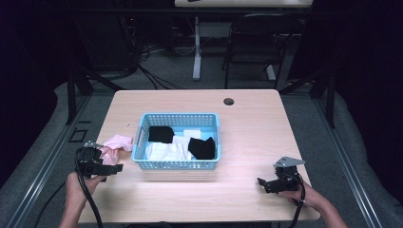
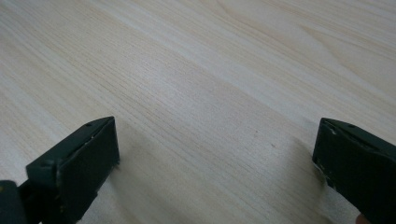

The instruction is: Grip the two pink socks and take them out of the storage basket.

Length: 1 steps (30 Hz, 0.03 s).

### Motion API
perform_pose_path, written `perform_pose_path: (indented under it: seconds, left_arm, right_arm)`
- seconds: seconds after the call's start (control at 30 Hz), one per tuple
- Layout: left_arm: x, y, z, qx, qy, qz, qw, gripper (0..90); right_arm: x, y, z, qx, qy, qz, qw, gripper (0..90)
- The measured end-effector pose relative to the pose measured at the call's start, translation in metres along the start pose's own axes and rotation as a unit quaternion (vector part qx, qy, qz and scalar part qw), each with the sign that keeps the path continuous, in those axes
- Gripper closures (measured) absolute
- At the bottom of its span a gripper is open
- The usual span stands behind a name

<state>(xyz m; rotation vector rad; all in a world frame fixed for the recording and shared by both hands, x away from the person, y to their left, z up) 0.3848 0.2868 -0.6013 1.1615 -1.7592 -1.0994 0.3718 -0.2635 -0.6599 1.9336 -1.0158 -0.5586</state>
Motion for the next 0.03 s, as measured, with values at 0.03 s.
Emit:
perform_pose_path:
  seconds: [0.03]
  left_arm:
    - [0.001,-0.0028,0.0006,0.003,0.0,-0.002,1.0,11.4]
  right_arm:
    - [0.0,0.0,0.0,0.0,0.0,0.0,1.0,0.0]
Point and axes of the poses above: each handheld gripper's, and its own axes: y roughly backward along the jaws, z roughly out of its underside, x roughly to its right, the point moved 10 cm from there along -y, roughly forward along the jaws, and after that the axes turned 13 degrees about -x, right-handed, at the moved point
